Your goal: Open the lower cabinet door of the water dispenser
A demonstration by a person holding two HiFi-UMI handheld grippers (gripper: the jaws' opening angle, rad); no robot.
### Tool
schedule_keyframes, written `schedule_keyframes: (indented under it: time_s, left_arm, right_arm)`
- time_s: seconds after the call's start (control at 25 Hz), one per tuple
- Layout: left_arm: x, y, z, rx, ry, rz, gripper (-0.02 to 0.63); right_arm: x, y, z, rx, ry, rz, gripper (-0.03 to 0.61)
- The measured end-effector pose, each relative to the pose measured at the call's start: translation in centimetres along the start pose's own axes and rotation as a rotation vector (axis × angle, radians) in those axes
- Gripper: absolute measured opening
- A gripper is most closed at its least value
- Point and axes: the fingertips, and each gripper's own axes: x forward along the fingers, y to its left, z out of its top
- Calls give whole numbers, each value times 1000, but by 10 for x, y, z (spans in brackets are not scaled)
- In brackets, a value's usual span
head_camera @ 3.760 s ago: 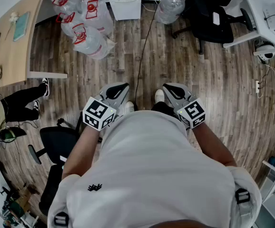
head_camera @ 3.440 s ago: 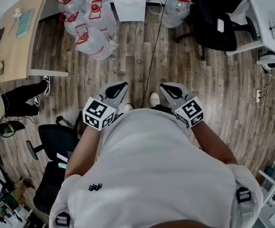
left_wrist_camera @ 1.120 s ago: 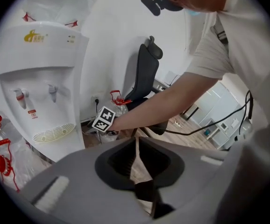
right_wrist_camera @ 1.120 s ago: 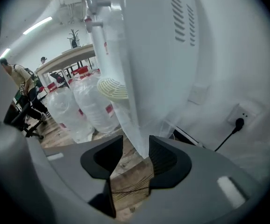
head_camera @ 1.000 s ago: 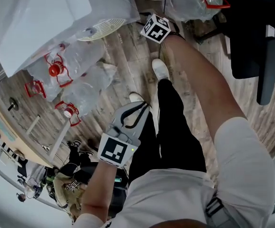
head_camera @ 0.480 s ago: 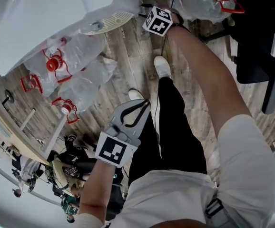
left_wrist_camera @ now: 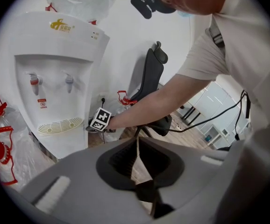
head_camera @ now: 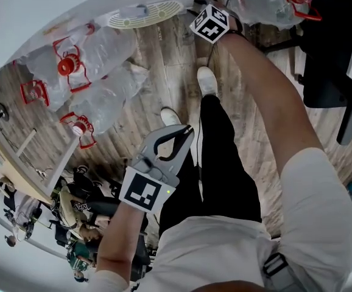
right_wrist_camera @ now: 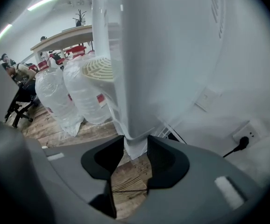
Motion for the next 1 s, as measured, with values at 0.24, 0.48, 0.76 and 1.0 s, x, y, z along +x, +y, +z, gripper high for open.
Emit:
schedule_keyframes:
  time_s: [0.24,0.48,0.76,1.0]
  left_arm:
    - [-13,-2,-5,-9,-38,8,57]
    - [-30,-3,-12,-9,-60,25,57]
    - [-60,-11,-32,-16,-95,45,57]
    - [-93,-17,-54,-25,-126,59,57]
  right_arm:
    - [-4,15,-7,48,14,-6,141]
    - [-14,45,-17,110,24,-29,141]
    - [-23,95,-30,148,56,-33,141]
    - [-27,143,-32,172,82,-32,141]
